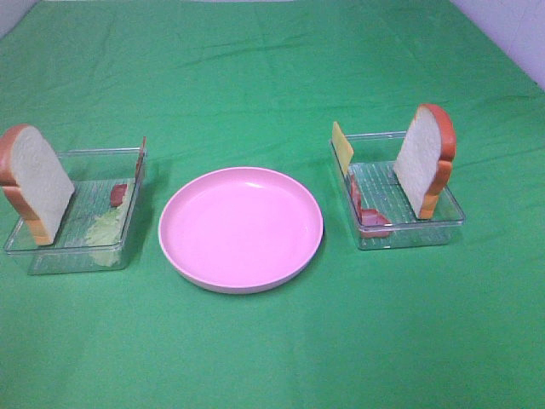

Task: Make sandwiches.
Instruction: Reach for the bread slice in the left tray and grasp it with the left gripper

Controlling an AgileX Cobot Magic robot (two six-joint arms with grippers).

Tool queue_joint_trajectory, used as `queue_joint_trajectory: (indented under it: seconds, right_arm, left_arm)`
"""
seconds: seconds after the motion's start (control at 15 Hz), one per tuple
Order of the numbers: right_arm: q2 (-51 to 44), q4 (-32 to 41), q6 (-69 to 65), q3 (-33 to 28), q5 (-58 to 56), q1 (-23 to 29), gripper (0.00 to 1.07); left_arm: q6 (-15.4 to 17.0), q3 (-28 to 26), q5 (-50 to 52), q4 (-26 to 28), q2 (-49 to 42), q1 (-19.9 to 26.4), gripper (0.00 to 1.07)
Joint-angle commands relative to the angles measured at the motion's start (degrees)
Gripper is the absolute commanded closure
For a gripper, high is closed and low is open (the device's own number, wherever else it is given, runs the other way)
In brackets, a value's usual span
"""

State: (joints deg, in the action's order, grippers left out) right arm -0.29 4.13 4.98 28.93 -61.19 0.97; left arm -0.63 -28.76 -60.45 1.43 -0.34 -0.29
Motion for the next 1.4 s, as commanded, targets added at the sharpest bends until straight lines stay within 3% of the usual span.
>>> queue_joint_trajectory:
  seconds: [0.07,1.4]
  right_arm:
    - [-0.9,0.1,0.8,0.1,0.5,-0.2,0.32]
    - [-0.9,0.1,0.8,0.1,0.5,-0.2,0.32]
  left_arm:
    - [-0.1,0.1,0.5,0.5,-0.5,0.2,0.44]
    - [0.3,-0.8,0.9,1.1,-0.3,0.2,0.44]
